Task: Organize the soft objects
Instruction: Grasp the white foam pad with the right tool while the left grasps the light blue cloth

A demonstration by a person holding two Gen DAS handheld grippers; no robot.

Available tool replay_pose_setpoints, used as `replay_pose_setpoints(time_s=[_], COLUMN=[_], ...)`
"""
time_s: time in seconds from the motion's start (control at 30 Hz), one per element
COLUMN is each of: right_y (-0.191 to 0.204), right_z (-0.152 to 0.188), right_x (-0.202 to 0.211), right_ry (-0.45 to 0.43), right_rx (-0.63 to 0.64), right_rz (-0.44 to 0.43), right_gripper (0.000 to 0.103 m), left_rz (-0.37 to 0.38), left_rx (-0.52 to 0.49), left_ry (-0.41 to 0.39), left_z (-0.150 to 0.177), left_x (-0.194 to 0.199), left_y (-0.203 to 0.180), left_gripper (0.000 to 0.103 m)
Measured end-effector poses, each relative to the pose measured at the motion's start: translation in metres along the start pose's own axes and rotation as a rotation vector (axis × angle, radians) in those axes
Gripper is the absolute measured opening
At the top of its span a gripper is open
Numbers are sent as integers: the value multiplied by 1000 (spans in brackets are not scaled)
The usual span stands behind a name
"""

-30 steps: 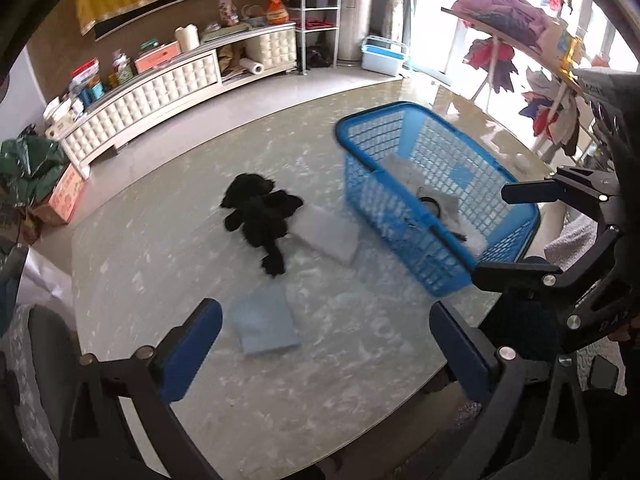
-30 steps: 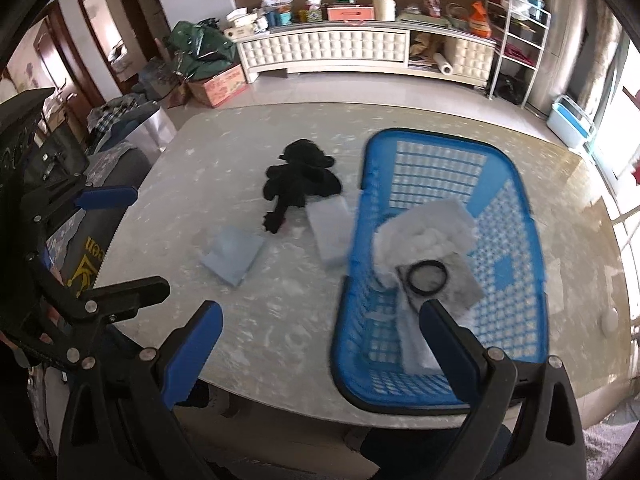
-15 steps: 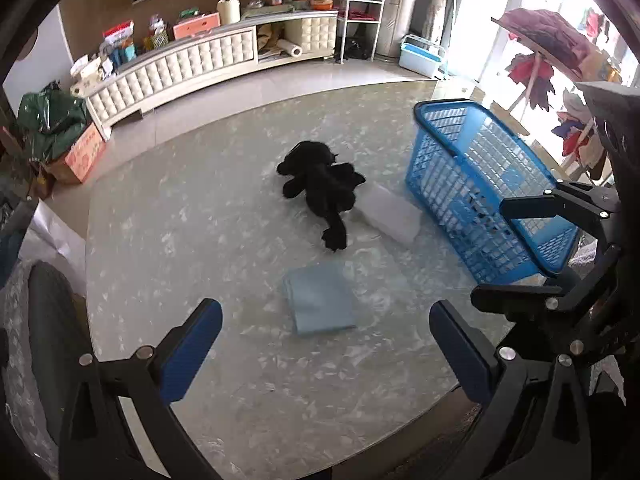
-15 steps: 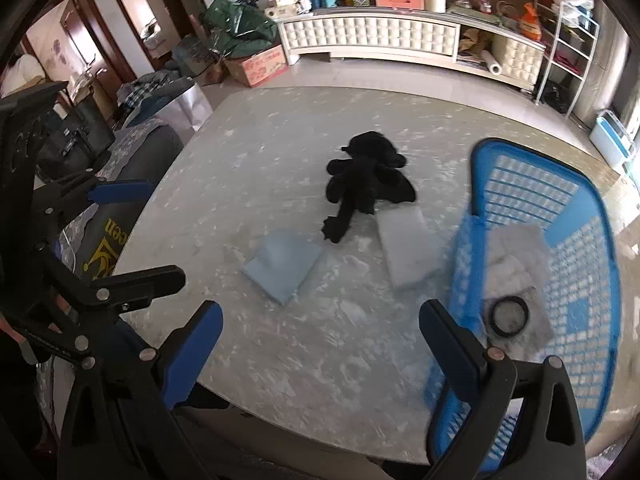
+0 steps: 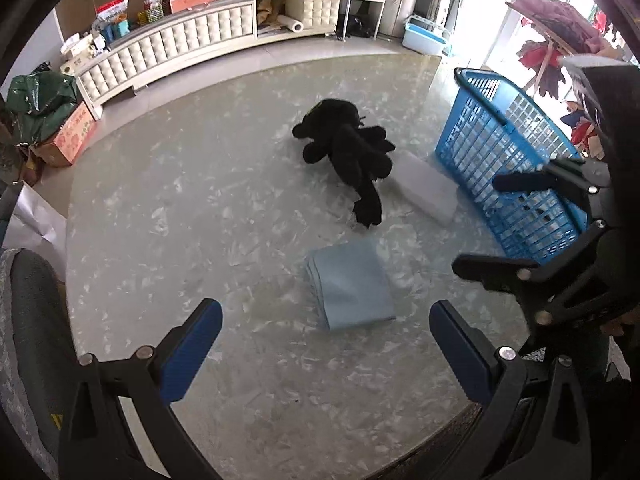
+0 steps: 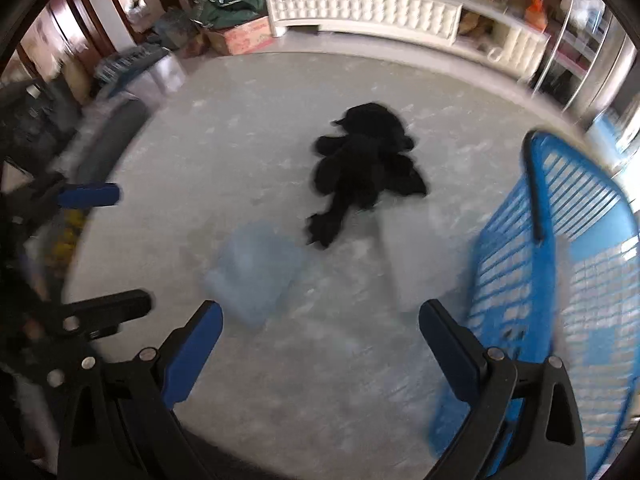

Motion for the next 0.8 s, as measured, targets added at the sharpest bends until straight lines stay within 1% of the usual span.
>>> replay_pose_setpoints(time_s=[0.1,0.17,0.27,0.47,0.67,0.8], right_y=[2,5,6,-7,-18,-25], right_z=[-5,-8,-12,-15,-17,-17], right_x=[-8,-15,-26,-44,-54,-63], right_ry=[-6,3,15,51,67,76], right_rx=[25,23,25,-9,-32,-41], right_rz=[48,19,24,47,66,103], right_gripper=[99,99,99,99,98,98], left_rz=[20,20,28,29,48,38], left_rx=[-5,-9,5,16,25,27], left_ry=[21,34,41,60,71,91], left_z=[0,1,0,-4,-10,-11], left_x=[-15,-25,-34,-54,-72,-87], left_y=[3,6,12,17,17,19], left_gripper=[103,103,103,103,103,103])
Point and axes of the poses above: each gripper's, at about its wrist camera, not at the fingertips, and x roughly against the way its jaws point, y to its left, z to its underside, the point moved 8 cm from there along -x, roughly the way its jaws point, and after that the axes turned 2 degrees about z, right-handed, at the moved point
